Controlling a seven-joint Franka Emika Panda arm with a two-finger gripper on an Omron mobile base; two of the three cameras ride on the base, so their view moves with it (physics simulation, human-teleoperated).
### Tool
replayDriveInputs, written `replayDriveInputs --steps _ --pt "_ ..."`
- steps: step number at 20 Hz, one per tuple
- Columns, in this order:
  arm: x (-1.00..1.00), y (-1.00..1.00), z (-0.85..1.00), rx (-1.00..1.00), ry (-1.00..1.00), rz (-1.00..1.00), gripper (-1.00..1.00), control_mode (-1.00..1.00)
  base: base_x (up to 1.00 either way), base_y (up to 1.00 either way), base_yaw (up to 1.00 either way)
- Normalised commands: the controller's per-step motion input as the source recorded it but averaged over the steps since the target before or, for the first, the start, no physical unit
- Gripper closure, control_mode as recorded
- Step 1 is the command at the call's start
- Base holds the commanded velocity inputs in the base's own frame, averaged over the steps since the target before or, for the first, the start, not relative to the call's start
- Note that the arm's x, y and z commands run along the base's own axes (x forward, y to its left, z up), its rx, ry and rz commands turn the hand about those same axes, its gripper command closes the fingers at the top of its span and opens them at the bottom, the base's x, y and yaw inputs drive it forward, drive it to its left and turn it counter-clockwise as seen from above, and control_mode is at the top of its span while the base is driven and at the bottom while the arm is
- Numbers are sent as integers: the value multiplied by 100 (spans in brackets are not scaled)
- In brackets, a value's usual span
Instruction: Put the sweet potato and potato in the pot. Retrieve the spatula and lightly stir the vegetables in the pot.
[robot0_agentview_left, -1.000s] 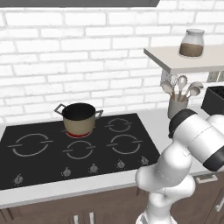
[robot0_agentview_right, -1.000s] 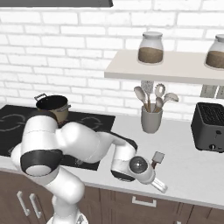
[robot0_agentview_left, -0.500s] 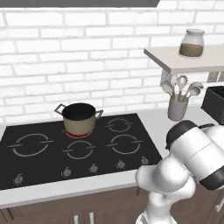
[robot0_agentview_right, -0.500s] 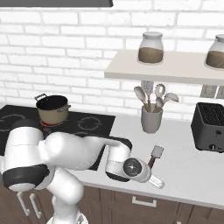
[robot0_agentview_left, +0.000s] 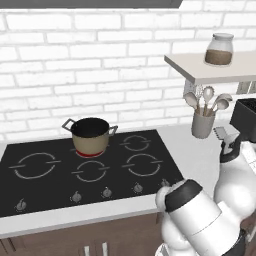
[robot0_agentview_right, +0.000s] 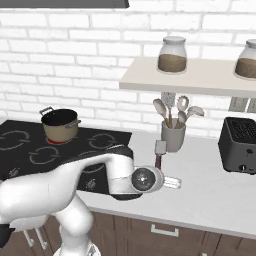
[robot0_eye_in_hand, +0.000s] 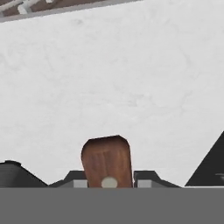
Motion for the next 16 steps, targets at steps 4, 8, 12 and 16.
replayDriveInputs --steps 4,8,12,16 --pt "0 52 100 -35 0 56 100 -100 0 0 0" --pt "0 55 100 -49 -1 55 100 -100 0 0 0" --pt "0 49 89 -63 -6 52 100 -100 0 0 0" --pt "0 39 65 -75 -9 50 100 -100 0 0 0"
